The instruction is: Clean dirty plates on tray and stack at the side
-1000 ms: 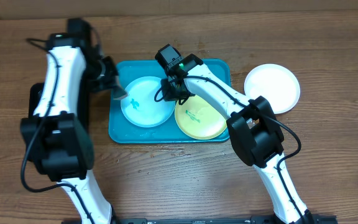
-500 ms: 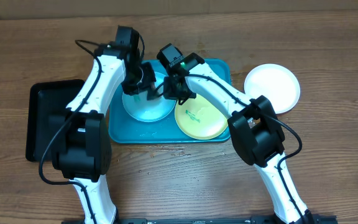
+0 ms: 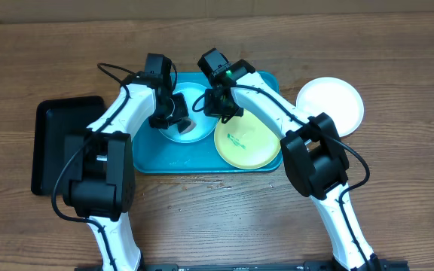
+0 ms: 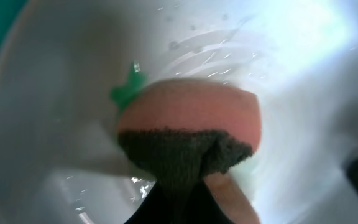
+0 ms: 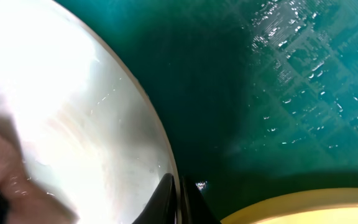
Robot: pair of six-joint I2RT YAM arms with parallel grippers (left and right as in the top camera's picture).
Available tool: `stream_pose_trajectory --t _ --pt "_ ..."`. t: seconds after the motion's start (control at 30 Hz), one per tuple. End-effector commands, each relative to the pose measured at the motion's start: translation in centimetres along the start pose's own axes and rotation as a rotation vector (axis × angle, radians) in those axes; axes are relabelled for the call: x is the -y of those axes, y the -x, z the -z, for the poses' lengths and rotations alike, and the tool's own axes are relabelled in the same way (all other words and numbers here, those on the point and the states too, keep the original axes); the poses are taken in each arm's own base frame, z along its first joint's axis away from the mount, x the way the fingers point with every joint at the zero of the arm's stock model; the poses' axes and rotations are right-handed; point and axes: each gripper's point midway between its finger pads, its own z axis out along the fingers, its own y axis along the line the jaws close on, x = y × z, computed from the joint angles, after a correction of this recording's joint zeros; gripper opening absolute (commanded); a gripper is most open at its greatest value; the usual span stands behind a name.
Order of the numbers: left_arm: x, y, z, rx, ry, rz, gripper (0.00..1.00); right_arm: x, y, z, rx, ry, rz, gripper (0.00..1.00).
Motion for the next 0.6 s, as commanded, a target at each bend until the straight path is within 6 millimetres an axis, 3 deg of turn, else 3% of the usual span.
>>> stream_pose_trajectory --t 0.0,0.1,0.2,0.3,0.43,0.57 --pt "-4.6 1.1 1.1 0.041 0.201 -0.029 0.10 0.9 0.5 0.0 0.020 -0.040 0.070 0.04" --pt "-4.5 2.5 3.0 0.055 0.199 -0.027 0.04 0.9 0.6 0.0 0.021 -0.039 0.120 0.04" --pt "-3.7 4.4 5.5 0.090 0.186 -0.020 0.04 0.5 0.5 -0.1 0.023 -0.034 0.183 0.04" --pt "-1.7 5.4 7.4 0.101 0.102 -0.025 0.04 0.0 0.4 -0.3 0.028 -0.026 0.194 0.04" --pt "2.1 4.7 7.2 0.057 -0.095 -0.042 0.04 -1.6 0.0 -0.3 0.031 0.024 0.257 0.04" --pt "3.6 3.9 5.4 0.020 -0.162 -0.046 0.05 -3.2 -0.6 -0.3 0.021 0.079 0.337 0.04"
